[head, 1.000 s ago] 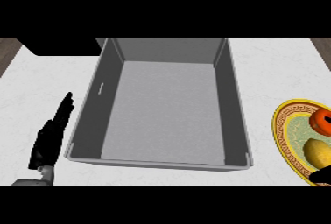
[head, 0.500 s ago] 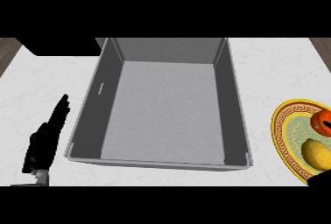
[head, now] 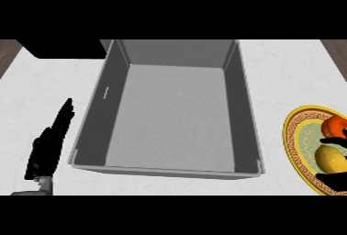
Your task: Pick the lemon from the plate and place it in the cardboard box
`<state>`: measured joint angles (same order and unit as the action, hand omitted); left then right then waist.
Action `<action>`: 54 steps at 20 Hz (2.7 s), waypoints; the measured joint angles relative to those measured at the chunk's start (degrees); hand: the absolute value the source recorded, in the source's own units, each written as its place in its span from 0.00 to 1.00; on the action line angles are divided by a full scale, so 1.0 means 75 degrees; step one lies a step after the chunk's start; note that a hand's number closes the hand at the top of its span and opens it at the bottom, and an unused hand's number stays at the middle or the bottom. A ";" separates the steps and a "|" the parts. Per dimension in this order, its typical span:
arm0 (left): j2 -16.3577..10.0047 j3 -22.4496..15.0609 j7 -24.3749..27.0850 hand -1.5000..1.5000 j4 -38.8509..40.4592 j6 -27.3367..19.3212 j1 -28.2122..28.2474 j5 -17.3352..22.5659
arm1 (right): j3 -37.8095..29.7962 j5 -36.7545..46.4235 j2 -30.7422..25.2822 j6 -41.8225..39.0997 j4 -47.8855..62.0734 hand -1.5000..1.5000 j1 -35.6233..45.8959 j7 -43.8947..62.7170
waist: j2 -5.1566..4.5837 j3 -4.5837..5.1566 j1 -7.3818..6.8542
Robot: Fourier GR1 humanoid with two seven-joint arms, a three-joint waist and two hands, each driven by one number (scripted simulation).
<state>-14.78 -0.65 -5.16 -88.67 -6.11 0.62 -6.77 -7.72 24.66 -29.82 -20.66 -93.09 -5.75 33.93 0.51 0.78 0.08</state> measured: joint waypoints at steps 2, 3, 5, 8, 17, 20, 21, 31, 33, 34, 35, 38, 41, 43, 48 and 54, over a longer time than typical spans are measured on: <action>-0.0020 0.0039 -0.0120 0.50 -0.0172 0.0073 0.0078 0.0016 | -0.0028 0.0315 -0.0046 0.0203 0.0173 1.00 -0.0015 -0.0377 | 0.0013 0.0017 -0.0006; -0.0040 0.0069 -0.0172 0.50 -0.0194 0.0118 0.0047 0.0030 | 0.0019 0.0541 -0.0010 0.0370 0.0134 1.00 -0.0017 -0.0390 | 0.0012 0.0017 -0.0005; 0.0022 0.0078 -0.0012 0.50 -0.0055 0.0092 0.0031 -0.0026 | 0.0048 0.0977 -0.0060 0.0696 0.0226 1.00 0.0043 -0.0569 | 0.0010 0.0019 -0.0005; 0.0050 0.0161 0.0139 0.50 0.0094 0.0124 0.0002 -0.0058 | 0.0010 0.1446 -0.0082 0.1036 0.0311 1.00 0.0135 -0.0751 | 0.0005 0.0012 -0.0002; 0.0173 -0.0128 0.0096 0.50 -0.0021 0.0406 -0.0295 -0.0135 | 0.1182 0.2075 -0.0685 0.0713 0.0237 1.00 0.1621 -0.2832 | -0.0208 -0.0075 -0.0804; 0.0225 -0.0294 0.0092 0.50 0.0004 0.0503 -0.0499 -0.0168 | 0.1805 0.2169 -0.0979 0.0473 0.0323 1.00 0.2449 -0.4033 | -0.0307 -0.0108 -0.1129; 0.0240 -0.0321 0.0082 0.50 0.0002 0.0507 -0.0554 -0.0181 | 0.1947 0.2207 -0.1073 0.0456 0.0434 1.00 0.2729 -0.4451 | -0.0318 -0.0116 -0.1165; 0.0330 -0.0258 -0.0014 0.50 0.0238 0.0352 -0.0703 -0.0282 | 0.1819 0.1148 -0.0841 0.0191 0.2925 1.00 0.5563 -0.8053 | -0.0274 -0.0125 -0.0843; 0.0321 -0.0215 -0.0077 0.50 0.0178 0.0326 -0.0688 -0.0274 | 0.1626 0.0622 -0.0648 -0.0126 0.3307 1.00 0.5958 -0.8624 | -0.0240 -0.0124 -0.0750; 0.0289 -0.0159 -0.0054 0.50 0.0230 0.0324 -0.0675 -0.0268 | 0.1521 0.0378 -0.0598 -0.0340 0.3522 1.00 0.6205 -0.8866 | -0.0231 -0.0121 -0.0703; 0.0267 -0.0130 -0.0040 0.50 0.0212 0.0335 -0.0645 -0.0254 | 0.1450 0.0183 -0.0527 -0.0530 0.3759 1.00 0.6440 -0.9088 | -0.0217 -0.0118 -0.0663; 0.0334 -0.0118 -0.0017 0.50 0.0264 0.0247 -0.0554 -0.0305 | 0.1374 -0.0228 -0.0235 -0.0875 0.4366 1.00 0.7169 -0.9366 | -0.0179 -0.0112 -0.0516; 0.0334 -0.0091 0.0062 0.50 0.0179 0.0194 -0.0316 -0.0354 | 0.1370 -0.0468 0.0025 -0.1006 0.4879 1.00 0.7860 -0.9383 | -0.0149 -0.0107 -0.0418; 0.0279 0.0010 0.0032 0.50 0.0164 0.0236 -0.0320 -0.0306 | 0.1448 -0.0571 0.0344 -0.1065 0.4962 1.00 0.8169 -0.9206 | -0.0121 -0.0104 -0.0324; 0.0286 0.0086 -0.0208 0.50 -0.0006 0.0228 -0.0334 -0.0331 | 0.1557 -0.0644 0.0954 -0.1301 0.5277 1.00 0.9043 -0.8660 | -0.0092 -0.0102 -0.0203; 0.0365 0.0133 -0.0071 0.50 0.0042 0.0148 -0.0230 -0.0439 | 0.1842 -0.0428 0.2013 -0.1206 0.5363 1.00 0.9651 -0.7732 | -0.0072 -0.0099 -0.0134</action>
<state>-12.04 0.35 -5.69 -88.36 -4.99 -1.10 -10.07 6.09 21.45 -14.72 -29.71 -52.86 66.63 -24.06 -0.03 0.03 -0.92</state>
